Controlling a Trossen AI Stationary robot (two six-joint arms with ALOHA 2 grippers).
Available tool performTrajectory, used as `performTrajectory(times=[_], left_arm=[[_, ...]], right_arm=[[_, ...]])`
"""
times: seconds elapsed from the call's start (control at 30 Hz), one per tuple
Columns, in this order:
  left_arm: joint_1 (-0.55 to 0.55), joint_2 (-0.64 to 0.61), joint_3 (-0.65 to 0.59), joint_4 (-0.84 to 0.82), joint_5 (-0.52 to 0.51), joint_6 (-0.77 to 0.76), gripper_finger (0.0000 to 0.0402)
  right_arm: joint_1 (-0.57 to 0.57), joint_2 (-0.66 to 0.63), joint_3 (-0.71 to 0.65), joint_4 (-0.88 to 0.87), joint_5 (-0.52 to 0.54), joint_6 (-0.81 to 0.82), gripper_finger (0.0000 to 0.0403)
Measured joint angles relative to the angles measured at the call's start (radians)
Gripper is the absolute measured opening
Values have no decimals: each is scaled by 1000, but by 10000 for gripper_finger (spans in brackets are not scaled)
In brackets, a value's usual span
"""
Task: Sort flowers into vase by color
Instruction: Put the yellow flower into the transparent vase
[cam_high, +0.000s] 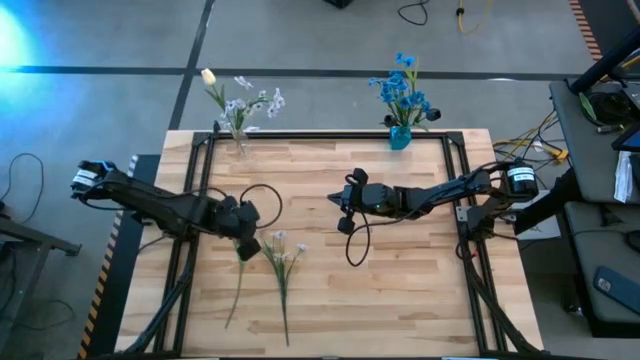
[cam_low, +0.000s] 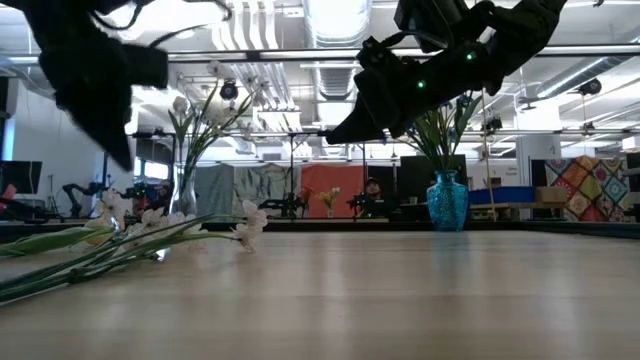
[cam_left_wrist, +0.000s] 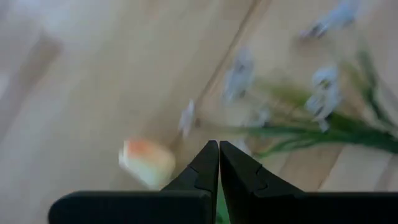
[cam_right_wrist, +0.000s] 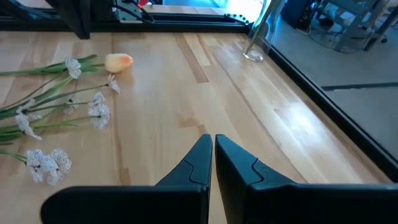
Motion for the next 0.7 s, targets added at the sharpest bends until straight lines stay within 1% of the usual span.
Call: performTrajectory(times=[0.1,0.2,0.33,0.47,0.7], left_arm=[[-22,27,0,-50,32,-106,0],[-52,54,-1,-59,48,-192,0],[-78,93,-2,-67,78,-274,19],[-92,139,-2,-67,101,-357,60],[-136,208,-10,-64,151,-437,157]], right_arm=[[0,0,0,0,0,11,13],[0,0,0,0,0,11,13],[0,0,0,-3,0,18,13],[0,2,0,-2,-1,18,13],[0,26,0,-1,-1,18,13]])
